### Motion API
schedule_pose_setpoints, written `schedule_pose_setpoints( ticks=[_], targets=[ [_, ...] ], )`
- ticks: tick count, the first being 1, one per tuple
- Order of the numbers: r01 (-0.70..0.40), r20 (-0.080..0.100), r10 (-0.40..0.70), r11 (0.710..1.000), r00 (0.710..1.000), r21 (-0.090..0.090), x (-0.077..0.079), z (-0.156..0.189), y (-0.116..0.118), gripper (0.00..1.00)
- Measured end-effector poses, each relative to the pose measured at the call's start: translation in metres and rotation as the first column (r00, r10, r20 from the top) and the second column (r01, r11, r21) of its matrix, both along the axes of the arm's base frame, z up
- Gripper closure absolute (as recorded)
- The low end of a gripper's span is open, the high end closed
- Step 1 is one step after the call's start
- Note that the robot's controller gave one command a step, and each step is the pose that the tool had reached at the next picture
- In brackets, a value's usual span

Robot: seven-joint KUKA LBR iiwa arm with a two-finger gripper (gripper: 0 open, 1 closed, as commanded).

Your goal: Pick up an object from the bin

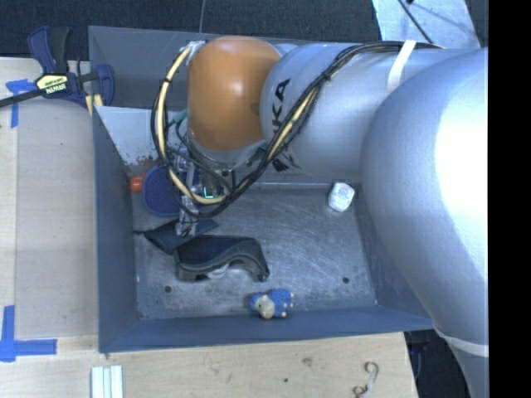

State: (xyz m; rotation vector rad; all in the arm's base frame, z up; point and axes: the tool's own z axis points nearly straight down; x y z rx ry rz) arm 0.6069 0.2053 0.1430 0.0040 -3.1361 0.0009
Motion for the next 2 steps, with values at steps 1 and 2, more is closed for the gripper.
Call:
schedule_pose_setpoints(
  ticks=[1, 2],
  targets=[
    [0.149, 0.024, -0.149, 0.989, 0.989, 0.012, 0.0165, -0.0663, -0.0096, 0.00],
    [0.149, 0.030, -0.150, 0.989, 0.988, 0.013, 0.0186, -0.0624, -0.0105, 1.00]
  ],
)
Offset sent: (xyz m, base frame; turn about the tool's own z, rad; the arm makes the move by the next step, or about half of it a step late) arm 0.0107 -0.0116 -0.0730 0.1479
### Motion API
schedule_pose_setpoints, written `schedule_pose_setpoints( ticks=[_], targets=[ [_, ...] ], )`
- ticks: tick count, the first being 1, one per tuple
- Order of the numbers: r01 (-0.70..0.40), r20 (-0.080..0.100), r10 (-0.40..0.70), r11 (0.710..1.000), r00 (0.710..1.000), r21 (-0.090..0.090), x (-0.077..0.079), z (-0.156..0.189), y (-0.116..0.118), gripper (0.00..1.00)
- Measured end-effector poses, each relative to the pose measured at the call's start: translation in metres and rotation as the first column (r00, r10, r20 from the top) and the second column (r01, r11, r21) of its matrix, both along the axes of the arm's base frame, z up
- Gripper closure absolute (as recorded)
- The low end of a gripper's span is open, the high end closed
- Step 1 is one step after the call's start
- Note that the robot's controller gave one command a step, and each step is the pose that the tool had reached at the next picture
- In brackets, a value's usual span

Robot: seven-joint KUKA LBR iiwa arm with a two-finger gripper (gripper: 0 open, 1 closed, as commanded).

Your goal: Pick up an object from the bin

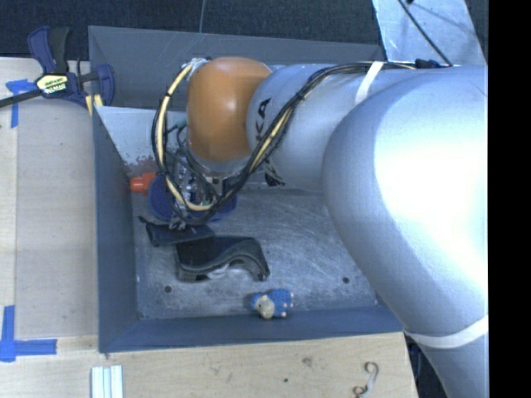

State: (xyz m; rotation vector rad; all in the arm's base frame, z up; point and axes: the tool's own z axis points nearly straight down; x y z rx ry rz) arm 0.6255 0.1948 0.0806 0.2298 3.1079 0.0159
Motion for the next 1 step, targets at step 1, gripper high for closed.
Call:
schedule_pose_setpoints(
  ticks=[1],
  targets=[
    [-0.010, -0.014, 0.010, 1.000, 1.000, -0.004, -0.0057, 0.1316, 0.0229, 1.00]
  ],
)
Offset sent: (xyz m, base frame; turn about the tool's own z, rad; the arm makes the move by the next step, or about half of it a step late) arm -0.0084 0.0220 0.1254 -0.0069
